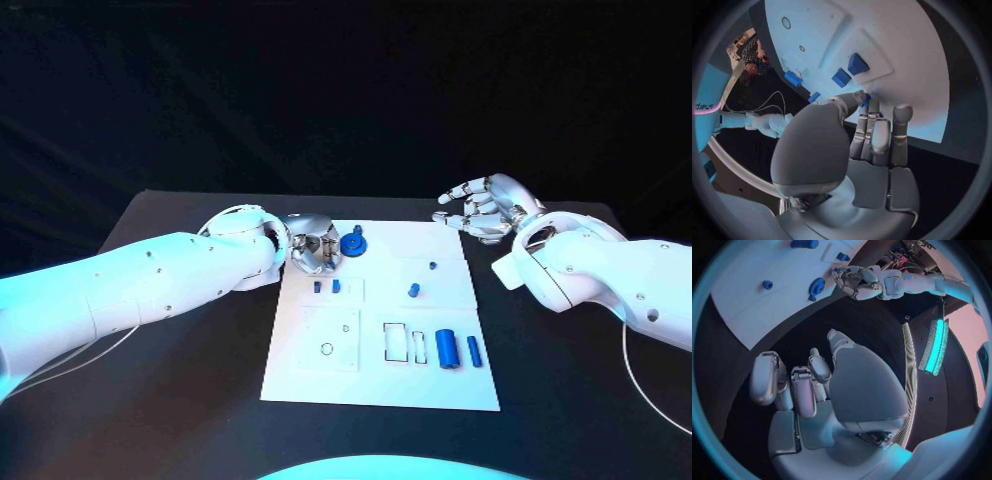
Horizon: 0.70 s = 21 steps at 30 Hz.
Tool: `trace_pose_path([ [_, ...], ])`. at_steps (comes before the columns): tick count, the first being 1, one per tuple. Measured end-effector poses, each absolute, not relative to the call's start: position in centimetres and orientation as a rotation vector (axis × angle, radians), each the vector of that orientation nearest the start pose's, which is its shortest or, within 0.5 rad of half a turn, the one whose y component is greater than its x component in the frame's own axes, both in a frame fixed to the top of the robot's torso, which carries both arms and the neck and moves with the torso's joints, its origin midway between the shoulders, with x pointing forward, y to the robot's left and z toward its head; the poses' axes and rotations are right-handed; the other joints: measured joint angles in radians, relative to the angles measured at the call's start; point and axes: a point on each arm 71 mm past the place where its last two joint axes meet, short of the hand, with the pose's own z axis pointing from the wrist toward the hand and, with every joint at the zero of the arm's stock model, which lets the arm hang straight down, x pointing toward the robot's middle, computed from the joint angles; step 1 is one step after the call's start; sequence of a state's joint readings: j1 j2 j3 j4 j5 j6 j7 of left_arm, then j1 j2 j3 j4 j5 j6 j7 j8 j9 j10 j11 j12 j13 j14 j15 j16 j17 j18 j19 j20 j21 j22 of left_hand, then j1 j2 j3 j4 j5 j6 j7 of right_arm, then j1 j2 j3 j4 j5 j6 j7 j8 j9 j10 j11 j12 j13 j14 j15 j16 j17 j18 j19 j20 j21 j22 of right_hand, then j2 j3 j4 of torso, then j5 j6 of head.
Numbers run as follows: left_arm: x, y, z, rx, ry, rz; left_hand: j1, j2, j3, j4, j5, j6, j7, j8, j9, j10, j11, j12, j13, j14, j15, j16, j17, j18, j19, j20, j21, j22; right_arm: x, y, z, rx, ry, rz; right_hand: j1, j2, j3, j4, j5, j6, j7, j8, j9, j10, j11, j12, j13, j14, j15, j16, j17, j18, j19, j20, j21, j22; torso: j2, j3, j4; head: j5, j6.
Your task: Assemble the parts on the task board
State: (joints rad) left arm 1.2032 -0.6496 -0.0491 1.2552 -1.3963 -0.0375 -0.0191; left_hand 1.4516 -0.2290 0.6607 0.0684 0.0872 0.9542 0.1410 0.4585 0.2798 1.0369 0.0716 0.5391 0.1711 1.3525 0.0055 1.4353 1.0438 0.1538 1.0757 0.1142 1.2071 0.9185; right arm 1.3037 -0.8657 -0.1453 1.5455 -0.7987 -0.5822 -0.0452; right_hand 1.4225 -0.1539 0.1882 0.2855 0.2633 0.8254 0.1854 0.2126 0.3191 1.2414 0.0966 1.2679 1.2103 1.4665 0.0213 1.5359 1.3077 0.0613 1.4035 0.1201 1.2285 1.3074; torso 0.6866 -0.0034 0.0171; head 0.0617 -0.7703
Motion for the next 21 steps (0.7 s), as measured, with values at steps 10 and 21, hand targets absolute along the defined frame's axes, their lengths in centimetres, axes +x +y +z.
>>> trace_pose_path([
  [10,52.18,17.31,-22.38,0.234,1.941,-0.664,-0.021,-0.013,-0.001,-0.007,0.0,-0.057,0.014,-0.069,-0.009,-0.017,0.016,-0.051,-0.002,-0.013,0.013,-0.001,-0.022,0.0,-0.024,0.009,-0.015,-0.023,49.3,-22.45,-16.71,0.517,1.573,0.848,0.0,0.0,0.0,0.0,0.0,0.0,0.0,0.0,-0.002,0.0,0.0,0.0,-0.002,0.0,0.0,0.0,0.0,0.0,0.0,0.0,0.0,0.0,0.0,0.0,0.0007,0.001,0.003],
  [21,52.19,17.37,-22.4,0.226,1.943,-0.667,-0.041,-0.025,-0.001,-0.007,0.0,-0.072,0.018,-0.089,-0.009,-0.034,0.025,-0.072,-0.001,-0.024,0.023,-0.011,-0.048,0.0,-0.044,0.014,-0.031,-0.044,49.32,-22.48,-16.71,0.517,1.573,0.847,0.0,0.0,0.0,0.0,0.0,0.0,0.0,0.0,-0.002,0.0,0.0,0.0,-0.002,0.0,0.0,0.0,0.0,0.0,0.0,0.0,0.0,0.001,0.0,0.0001,0.0006,0.002,0.002],
])
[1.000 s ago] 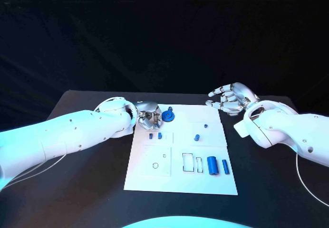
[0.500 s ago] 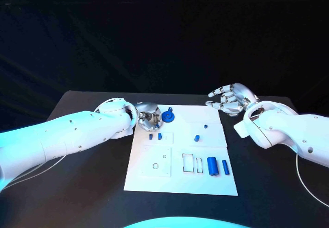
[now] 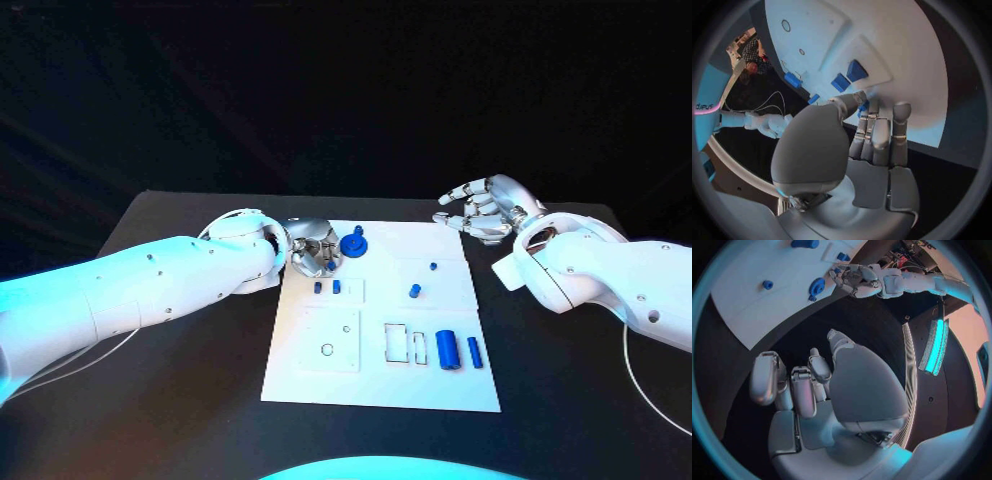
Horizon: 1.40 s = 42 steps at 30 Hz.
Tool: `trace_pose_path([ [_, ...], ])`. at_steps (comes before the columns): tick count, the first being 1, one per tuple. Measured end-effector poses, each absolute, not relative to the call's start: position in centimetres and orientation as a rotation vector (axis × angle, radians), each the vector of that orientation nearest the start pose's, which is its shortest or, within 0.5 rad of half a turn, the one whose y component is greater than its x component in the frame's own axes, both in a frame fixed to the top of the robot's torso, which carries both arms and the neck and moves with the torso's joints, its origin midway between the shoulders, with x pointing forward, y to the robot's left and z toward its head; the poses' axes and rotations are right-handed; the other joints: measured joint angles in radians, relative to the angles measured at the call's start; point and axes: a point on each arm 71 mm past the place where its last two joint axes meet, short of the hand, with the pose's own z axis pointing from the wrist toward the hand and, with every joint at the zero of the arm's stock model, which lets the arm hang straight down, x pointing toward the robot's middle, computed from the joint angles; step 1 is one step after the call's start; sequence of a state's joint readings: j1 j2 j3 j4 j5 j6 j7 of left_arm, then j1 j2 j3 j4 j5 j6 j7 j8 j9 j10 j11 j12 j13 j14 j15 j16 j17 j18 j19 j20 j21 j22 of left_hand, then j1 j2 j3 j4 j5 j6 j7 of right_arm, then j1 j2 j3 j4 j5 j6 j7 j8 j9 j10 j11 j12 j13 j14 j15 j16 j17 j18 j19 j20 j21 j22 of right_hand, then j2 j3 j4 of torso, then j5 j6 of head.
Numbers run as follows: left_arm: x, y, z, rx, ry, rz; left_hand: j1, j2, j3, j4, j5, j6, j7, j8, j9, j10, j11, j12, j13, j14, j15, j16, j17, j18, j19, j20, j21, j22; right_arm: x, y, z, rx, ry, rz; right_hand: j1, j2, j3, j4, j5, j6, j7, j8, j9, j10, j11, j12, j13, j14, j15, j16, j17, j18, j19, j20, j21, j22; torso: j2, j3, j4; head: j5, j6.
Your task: Assemble the parts on the task board
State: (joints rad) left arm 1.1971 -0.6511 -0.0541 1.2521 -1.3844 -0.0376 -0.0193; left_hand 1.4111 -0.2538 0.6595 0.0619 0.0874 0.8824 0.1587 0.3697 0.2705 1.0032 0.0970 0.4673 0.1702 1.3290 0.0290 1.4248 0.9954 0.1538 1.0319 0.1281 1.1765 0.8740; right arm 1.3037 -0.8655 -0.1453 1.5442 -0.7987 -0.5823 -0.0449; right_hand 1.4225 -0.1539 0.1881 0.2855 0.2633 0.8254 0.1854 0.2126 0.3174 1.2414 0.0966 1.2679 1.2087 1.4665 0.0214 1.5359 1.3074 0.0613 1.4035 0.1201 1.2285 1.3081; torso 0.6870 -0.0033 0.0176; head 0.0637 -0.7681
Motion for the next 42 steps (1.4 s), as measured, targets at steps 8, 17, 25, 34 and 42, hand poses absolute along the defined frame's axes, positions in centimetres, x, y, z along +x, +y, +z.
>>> trace_pose_path([
  [8,52.2,17.5,-22.4,0.219,1.944,-0.666,-0.013,-0.006,-0.004,0.004,0.0,-0.027,0.002,-0.02,-0.003,-0.023,0.005,-0.015,0.001,-0.017,0.005,-0.009,-0.027,0.0,-0.02,0.006,-0.02,-0.024,49.3,-22.5,-16.7,0.517,1.573,0.846,0.0,0.0,0.003,0.003,0.0,0.0,0.0,0.0,-0.001,0.0,0.0,0.0,-0.004,0.0,0.0,0.0,0.0,0.0,0.0,0.0,-0.004,0.0,0.0,0.0004,-0.0006,0.0,0.0],
  [17,52.4,17.7,-22.2,0.208,1.942,-0.661,-0.02,-0.012,-0.04,0.004,0.0,-0.108,-0.02,-0.075,-0.018,-0.143,0.039,-0.056,0.001,-0.049,0.034,-0.017,-0.082,0.0,-0.035,0.027,-0.037,-0.046,49.4,-22.7,-16.8,0.519,1.576,0.839,-0.013,-0.013,0.029,0.001,0.0,-0.021,-0.005,0.019,-0.01,-0.231,0.016,-0.29,-0.325,0.0,0.0,-0.099,0.0,0.047,-0.1,-0.002,-0.229,-0.091,0.0,0.0004,-0.0005,-0.001,0.001],
  [25,52.5,18.5,-22.1,0.193,1.941,-0.651,-0.012,-0.004,-0.068,0.002,0.0,-0.119,-0.023,-0.081,-0.022,-0.196,0.053,-0.07,-0.014,-0.062,0.048,-0.021,-0.116,0.0,-0.047,0.042,-0.05,-0.067,49.6,-22.8,-16.9,0.498,1.598,0.829,0.023,-0.052,0.095,-0.008,-0.014,-0.026,-0.01,0.065,-0.013,-0.281,0.005,-0.52,-0.554,0.0,-0.008,-0.175,-0.076,0.063,-0.122,-0.007,-0.348,-0.16,0.0,0.0002,-0.0006,-0.002,0.002],
  [34,52.3,22.2,-21.6,0.098,1.939,-0.634,0.026,0.015,-0.028,-0.021,0.004,-0.057,0.024,-0.054,-0.016,-0.168,0.047,-0.031,-0.016,-0.094,0.038,-0.039,-0.176,0.016,-0.08,0.038,-0.062,-0.097,49.7,-22.7,-17.6,0.313,1.666,0.781,0.064,-0.102,0.291,-0.076,-0.044,0.068,-0.027,0.074,-0.032,-0.222,-0.006,-0.865,-0.87,0.0,-0.008,-0.134,-0.009,0.063,-0.078,-0.011,-0.253,-0.077,0.0,0.0002,-0.0006,-0.014,0.009],
  [42,52.0,26.0,-20.0,-0.195,1.886,-0.779,0.025,0.02,0.014,-0.038,0.004,-0.013,0.036,-0.01,-0.005,-0.109,0.035,0.032,-0.007,-0.255,0.024,-0.194,-0.471,0.016,-0.147,0.022,-0.108,-0.144,49.4,-22.0,-19.0,0.013,1.722,0.673,0.041,-0.125,0.328,-0.113,-0.068,0.101,-0.031,0.074,-0.034,-0.203,-0.007,-0.969,-0.972,0.0,-0.008,-0.117,0.001,0.063,-0.063,-0.015,-0.212,-0.038,-0.001,0.0008,-0.0006,-0.041,0.015],
])
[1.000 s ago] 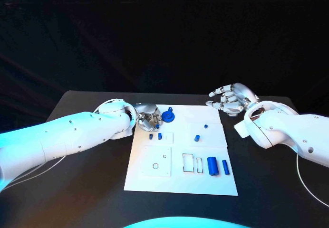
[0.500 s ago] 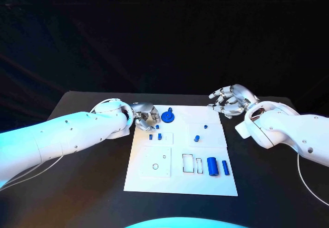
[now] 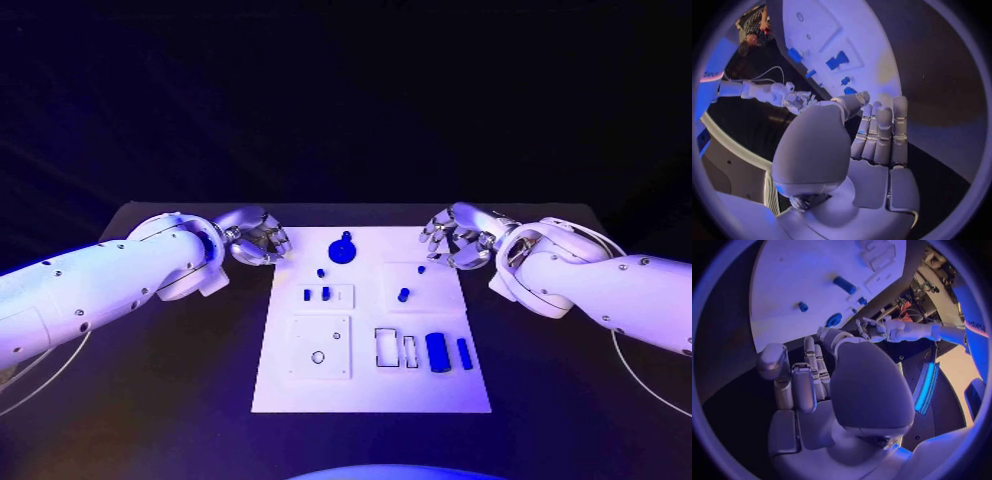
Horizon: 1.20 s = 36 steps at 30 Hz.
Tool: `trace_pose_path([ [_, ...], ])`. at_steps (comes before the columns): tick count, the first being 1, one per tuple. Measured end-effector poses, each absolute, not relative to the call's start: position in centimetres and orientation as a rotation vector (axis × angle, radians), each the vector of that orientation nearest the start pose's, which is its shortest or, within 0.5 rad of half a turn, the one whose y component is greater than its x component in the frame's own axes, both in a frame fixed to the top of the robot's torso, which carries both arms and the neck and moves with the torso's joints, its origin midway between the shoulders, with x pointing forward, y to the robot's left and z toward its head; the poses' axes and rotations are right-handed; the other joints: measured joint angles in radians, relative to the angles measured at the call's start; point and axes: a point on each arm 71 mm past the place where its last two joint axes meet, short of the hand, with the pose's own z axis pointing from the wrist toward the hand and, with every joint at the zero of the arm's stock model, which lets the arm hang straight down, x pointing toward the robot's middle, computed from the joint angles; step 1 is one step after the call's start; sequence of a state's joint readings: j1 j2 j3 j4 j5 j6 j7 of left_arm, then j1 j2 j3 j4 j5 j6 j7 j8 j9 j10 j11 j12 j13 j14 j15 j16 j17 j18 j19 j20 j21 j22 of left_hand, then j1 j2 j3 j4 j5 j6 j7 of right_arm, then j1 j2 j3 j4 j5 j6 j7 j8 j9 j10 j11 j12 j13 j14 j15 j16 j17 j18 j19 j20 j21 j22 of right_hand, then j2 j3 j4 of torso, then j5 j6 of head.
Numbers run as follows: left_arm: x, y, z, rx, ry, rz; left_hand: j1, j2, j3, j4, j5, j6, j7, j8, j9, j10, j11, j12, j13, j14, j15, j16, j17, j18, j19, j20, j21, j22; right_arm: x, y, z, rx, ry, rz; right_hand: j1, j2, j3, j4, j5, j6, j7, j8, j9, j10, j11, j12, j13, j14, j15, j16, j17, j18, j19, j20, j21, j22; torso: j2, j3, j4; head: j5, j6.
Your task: Assemble the parts on the task board
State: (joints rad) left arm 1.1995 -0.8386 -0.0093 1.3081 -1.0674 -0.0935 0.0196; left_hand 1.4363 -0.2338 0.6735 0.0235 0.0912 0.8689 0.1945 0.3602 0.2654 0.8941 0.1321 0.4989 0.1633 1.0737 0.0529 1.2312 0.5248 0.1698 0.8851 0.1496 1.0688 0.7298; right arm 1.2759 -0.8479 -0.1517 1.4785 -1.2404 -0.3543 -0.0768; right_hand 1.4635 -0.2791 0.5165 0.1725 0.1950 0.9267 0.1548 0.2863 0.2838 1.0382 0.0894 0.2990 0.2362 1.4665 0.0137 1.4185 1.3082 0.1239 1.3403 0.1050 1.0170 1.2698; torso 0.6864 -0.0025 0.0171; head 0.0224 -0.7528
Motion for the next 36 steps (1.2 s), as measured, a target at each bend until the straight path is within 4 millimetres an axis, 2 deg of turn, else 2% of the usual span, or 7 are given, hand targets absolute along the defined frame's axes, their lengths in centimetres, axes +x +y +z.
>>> trace_pose_path([
  [3,51.8,26.6,-19.5,-0.334,1.849,-0.882,-0.009,0.009,0.0,0.0,0.0,0.0,0.0,0.012,0.004,0.0,0.0,0.015,0.001,-0.031,-0.001,-0.055,-0.043,0.0,-0.019,-0.002,-0.022,-0.013,49.2,-21.7,-19.5,-0.067,1.727,0.636,-0.007,-0.007,0.0,0.0,-0.006,0.001,0.0,0.0,0.0,0.004,-0.003,-0.007,-0.012,0.0,0.0,0.004,0.0,-0.002,0.008,-0.001,0.02,0.012,0.0,0.0,0.0,-0.006,0.001],
  [5,51.6,26.9,-19.2,-0.453,1.816,-0.977,-0.012,0.012,0.0,0.0,0.0,0.0,0.0,0.013,0.004,0.0,0.0,0.02,0.002,-0.036,-0.001,-0.075,-0.055,0.0,-0.021,-0.003,-0.029,-0.018,49.1,-21.5,-19.9,-0.119,1.728,0.61,-0.009,-0.008,0.0,0.0,-0.006,0.001,0.0,0.0,0.0,0.004,-0.003,-0.013,-0.017,0.0,0.0,0.004,0.0,-0.016,0.015,-0.001,0.031,0.018,0.001,-0.0002,-0.0004,-0.011,0.002],
  [10,50.9,27.1,-18.4,-0.77,1.698,-1.227,-0.015,0.021,-0.011,-0.01,0.0,0.0,0.0,0.018,0.005,0.003,-0.003,0.037,0.006,-0.041,-0.001,-0.095,-0.067,0.0,-0.03,-0.002,-0.042,-0.027,48.8,-20.8,-20.8,-0.23,1.723,0.546,-0.025,-0.006,-0.002,-0.002,-0.006,0.004,-0.003,0.0,-0.002,0.01,-0.002,-0.027,-0.034,0.0,0.0,0.017,0.0,-0.016,0.034,-0.001,0.073,0.038,0.002,-0.0016,-0.0004,-0.018,0.003],
  [16,50.3,27.4,-17.8,-0.978,1.584,-1.385,-0.015,0.021,-0.018,-0.01,0.0,0.0,0.0,0.018,0.005,0.003,-0.003,0.043,0.006,-0.043,-0.001,-0.102,-0.072,0.0,-0.03,-0.002,-0.048,-0.031,48.7,-20.2,-21.4,-0.303,1.707,0.492,-0.034,-0.005,-0.001,-0.007,0.001,0.013,-0.001,0.0,-0.002,0.023,0.002,-0.041,-0.052,0.0,0.0,0.026,0.0,-0.016,0.046,0.0,0.107,0.038,0.002,-0.0022,0.0007,-0.024,0.0],
  [27,49.9,27.6,-17.4,-1.08,1.503,-1.468,-0.019,0.025,-0.018,-0.01,0.0,0.0,0.0,0.022,0.005,0.003,-0.003,0.043,0.006,-0.043,-0.001,-0.106,-0.073,0.0,-0.03,-0.002,-0.051,-0.032,48.8,-19.1,-21.9,-0.353,1.69,0.461,-0.041,0.002,0.01,-0.018,0.006,0.027,0.0,0.0,-0.002,0.046,-0.001,-0.052,-0.072,0.0,0.0,0.03,0.0,-0.032,0.053,0.001,0.126,0.038,0.001,-0.0029,0.0018,-0.026,-0.005],
  [30,49.9,27.6,-17.3,-1.087,1.495,-1.476,-0.019,0.025,-0.02,-0.012,0.0,0.0,0.0,0.022,0.005,0.003,-0.003,0.043,0.006,-0.043,-0.001,-0.11,-0.074,0.0,-0.03,-0.002,-0.051,-0.033,48.9,-19.0,-22.2,-0.355,1.691,0.454,-0.049,0.01,0.045,-0.025,-0.032,0.048,-0.005,0.0,-0.001,0.077,-0.003,-0.068,-0.091,0.0,0.0,0.034,0.0,-0.032,0.06,0.001,0.14,0.038,0.001,-0.0023,0.0013,-0.025,-0.007],
  [36,49.8,27.5,-17.3,-1.094,1.487,-1.487,-0.019,0.025,-0.021,-0.012,0.0,0.0,0.0,0.022,0.005,0.003,-0.003,0.043,0.006,-0.043,-0.001,-0.11,-0.075,0.0,-0.03,-0.001,-0.051,-0.033,49.2,-18.8,-22.5,-0.357,1.694,0.44,-0.056,0.016,0.061,-0.035,-0.037,0.064,-0.009,0.004,0.005,0.108,-0.012,-0.068,-0.096,0.0,-0.007,0.038,0.0,-0.032,0.069,-0.001,0.165,0.038,0.001,-0.0015,0.0007,-0.023,-0.01],
])
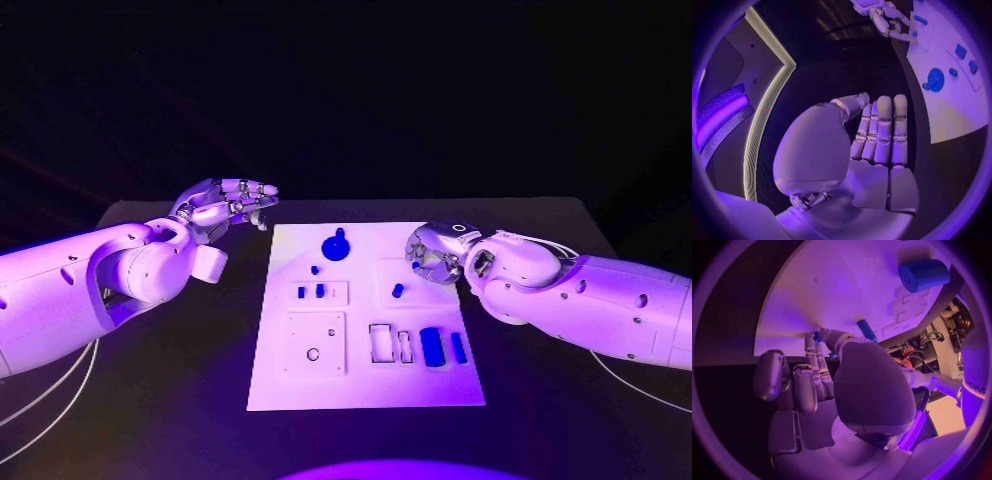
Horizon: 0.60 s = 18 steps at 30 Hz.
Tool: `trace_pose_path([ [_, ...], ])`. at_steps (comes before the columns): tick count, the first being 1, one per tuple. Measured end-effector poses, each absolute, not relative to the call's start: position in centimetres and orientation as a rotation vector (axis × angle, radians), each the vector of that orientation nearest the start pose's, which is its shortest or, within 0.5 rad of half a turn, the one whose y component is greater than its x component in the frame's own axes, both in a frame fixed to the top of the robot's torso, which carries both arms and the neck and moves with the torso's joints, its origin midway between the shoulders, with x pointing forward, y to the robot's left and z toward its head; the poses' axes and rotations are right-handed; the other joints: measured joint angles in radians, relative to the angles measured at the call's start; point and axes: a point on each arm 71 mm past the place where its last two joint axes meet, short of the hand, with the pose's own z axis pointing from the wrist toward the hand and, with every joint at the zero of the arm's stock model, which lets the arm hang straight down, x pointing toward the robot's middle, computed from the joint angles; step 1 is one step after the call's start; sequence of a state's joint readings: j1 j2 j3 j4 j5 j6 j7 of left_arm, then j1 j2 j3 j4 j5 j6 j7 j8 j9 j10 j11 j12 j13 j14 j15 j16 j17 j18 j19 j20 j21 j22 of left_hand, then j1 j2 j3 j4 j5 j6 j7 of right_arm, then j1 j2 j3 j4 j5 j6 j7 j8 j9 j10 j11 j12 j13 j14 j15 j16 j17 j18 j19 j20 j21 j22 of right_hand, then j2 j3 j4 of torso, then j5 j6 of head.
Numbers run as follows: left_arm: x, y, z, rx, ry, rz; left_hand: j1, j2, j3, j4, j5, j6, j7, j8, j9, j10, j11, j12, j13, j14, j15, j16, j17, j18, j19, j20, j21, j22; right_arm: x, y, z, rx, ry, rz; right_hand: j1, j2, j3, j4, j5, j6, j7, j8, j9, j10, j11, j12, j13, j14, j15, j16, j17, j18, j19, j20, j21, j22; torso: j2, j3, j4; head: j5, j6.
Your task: Assemble the parts on the task board
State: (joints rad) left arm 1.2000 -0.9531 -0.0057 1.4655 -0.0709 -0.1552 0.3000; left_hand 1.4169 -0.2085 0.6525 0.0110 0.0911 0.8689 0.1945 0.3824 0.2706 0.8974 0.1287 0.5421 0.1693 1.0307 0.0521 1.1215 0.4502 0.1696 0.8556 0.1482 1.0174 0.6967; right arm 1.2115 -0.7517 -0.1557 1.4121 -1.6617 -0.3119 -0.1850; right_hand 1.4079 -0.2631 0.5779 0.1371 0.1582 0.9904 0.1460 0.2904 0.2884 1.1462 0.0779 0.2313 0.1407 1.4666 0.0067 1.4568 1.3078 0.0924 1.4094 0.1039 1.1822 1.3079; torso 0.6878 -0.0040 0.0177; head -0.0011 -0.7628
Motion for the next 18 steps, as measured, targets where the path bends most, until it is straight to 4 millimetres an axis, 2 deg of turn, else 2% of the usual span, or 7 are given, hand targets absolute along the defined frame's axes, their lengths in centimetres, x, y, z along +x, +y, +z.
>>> trace_pose_path([
  [3,49.73,27.5,-17.24,-1.095,1.485,-1.489,0.0,0.0,0.0,0.0,0.0,-0.003,0.003,0.0,0.0,0.0,0.0,0.0,0.0,-0.003,-0.003,0.0,-0.002,0.0,0.0,0.0,0.0,-0.001,49.24,-18.75,-22.56,-0.359,1.692,0.437,-0.002,0.002,0.009,-0.005,0.0,0.013,-0.002,0.004,0.003,0.014,-0.003,-0.004,-0.001,0.0,0.0,0.0,0.0,0.0,0.0,0.0,0.0,0.0,0.0,0.0001,0.0004,0.0,-0.002],
  [12,49.72,27.51,-17.22,-1.096,1.484,-1.49,0.0,0.0,-0.003,-0.003,0.0,-0.004,0.004,0.0,0.0,0.0,0.0,0.0,0.0,-0.007,0.0,-0.007,-0.003,0.0,0.0,0.0,-0.004,-0.002,49.24,-18.45,-22.64,-0.369,1.687,0.429,0.001,0.031,0.045,-0.047,-0.012,0.05,-0.016,0.023,0.021,0.064,-0.013,-0.018,-0.008,0.0,-0.015,0.004,0.0,0.0,0.01,-0.01,0.023,0.0,0.0,0.0004,-0.0004,-0.002,-0.007],
  [14,49.72,27.51,-17.22,-1.096,1.484,-1.49,0.0,0.0,-0.003,-0.003,0.0,-0.006,0.002,0.0,0.0,0.0,0.0,0.004,0.0,-0.007,0.0,-0.007,-0.004,0.0,0.0,0.0,-0.004,-0.004,49.17,-18.34,-22.68,-0.375,1.684,0.428,0.007,0.039,0.054,-0.07,-0.014,0.065,-0.019,0.031,0.029,0.071,-0.006,-0.024,-0.008,-0.001,-0.021,0.004,0.0,0.0,0.016,-0.016,0.032,0.0,-0.001,0.0005,-0.0006,-0.002,-0.009],
  [16,49.72,27.51,-17.22,-1.095,1.484,-1.49,0.0,0.0,-0.003,-0.003,0.0,-0.007,0.0,0.0,0.0,0.0,0.0,0.004,0.0,-0.007,0.0,-0.007,-0.004,0.0,0.0,0.0,-0.004,-0.004,49.09,-18.24,-22.72,-0.38,1.68,0.425,0.011,0.043,0.066,-0.087,-0.014,0.075,-0.024,0.037,0.036,0.078,0.001,-0.028,-0.006,0.0,-0.025,0.004,0.0,-0.015,0.018,-0.018,0.045,0.0,-0.001,0.0005,-0.0006,-0.002,-0.01],
  [18,49.72,27.51,-17.22,-1.095,1.484,-1.49,0.0,0.0,-0.003,-0.003,0.0,-0.007,0.0,0.0,0.0,0.0,0.0,0.004,0.0,-0.007,0.0,-0.007,-0.004,0.0,0.0,0.0,-0.004,-0.004,48.98,-18.15,-22.76,-0.386,1.674,0.421,0.015,0.046,0.068,-0.094,-0.005,0.083,-0.025,0.042,0.042,0.085,0.008,-0.028,-0.005,0.0,-0.025,0.004,0.0,-0.016,0.023,-0.023,0.059,0.0,-0.001,0.0004,-0.0007,-0.002,-0.011],
])
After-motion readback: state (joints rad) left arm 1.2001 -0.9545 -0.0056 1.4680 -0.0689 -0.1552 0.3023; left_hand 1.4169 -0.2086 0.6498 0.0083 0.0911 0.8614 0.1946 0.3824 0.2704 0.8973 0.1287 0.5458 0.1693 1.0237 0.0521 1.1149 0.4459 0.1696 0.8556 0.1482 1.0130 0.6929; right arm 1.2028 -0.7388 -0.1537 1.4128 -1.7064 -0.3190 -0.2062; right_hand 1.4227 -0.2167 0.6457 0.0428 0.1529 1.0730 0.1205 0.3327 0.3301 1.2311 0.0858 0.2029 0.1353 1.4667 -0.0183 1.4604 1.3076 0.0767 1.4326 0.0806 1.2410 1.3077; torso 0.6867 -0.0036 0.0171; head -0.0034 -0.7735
